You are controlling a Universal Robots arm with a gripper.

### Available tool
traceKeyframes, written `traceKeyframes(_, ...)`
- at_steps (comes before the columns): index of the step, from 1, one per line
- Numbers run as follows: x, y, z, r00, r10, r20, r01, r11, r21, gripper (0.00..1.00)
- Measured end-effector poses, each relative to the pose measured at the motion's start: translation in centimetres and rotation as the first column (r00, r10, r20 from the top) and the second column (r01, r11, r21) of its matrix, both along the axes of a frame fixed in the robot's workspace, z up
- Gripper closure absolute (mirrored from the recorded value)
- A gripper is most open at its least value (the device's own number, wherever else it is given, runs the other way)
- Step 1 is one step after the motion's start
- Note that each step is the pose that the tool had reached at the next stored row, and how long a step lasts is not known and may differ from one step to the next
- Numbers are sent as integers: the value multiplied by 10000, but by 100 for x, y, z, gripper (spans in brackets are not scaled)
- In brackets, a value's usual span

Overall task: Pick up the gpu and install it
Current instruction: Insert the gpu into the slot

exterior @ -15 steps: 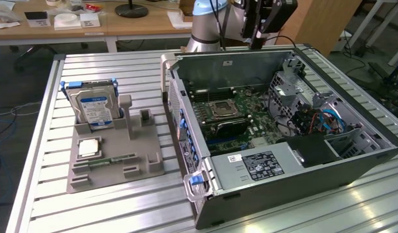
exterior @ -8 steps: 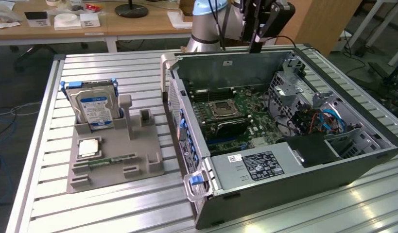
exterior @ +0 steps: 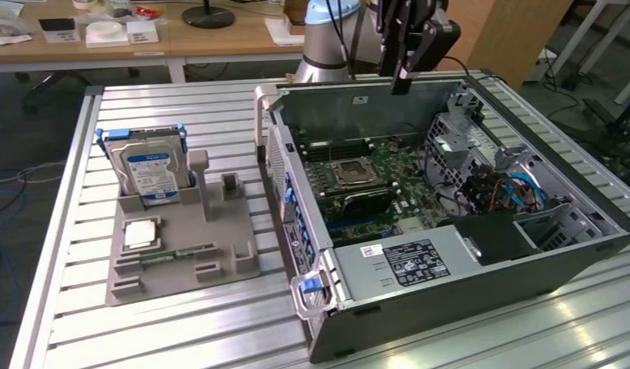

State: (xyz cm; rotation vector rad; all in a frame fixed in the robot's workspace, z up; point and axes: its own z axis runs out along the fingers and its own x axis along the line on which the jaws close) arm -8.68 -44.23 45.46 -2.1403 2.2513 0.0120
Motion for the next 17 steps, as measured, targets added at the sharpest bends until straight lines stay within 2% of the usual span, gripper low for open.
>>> traceKeyframes(4, 0, 0, -57, 10000, 1, 4, -1, 10000, 0, 54)
traceKeyframes(11, 0, 2, -67, 10000, 0, 6, 0, 10000, 5, 54)
traceKeyframes(17, -3, 55, -122, 10000, 0, 27, 0, 10000, 3, 54)
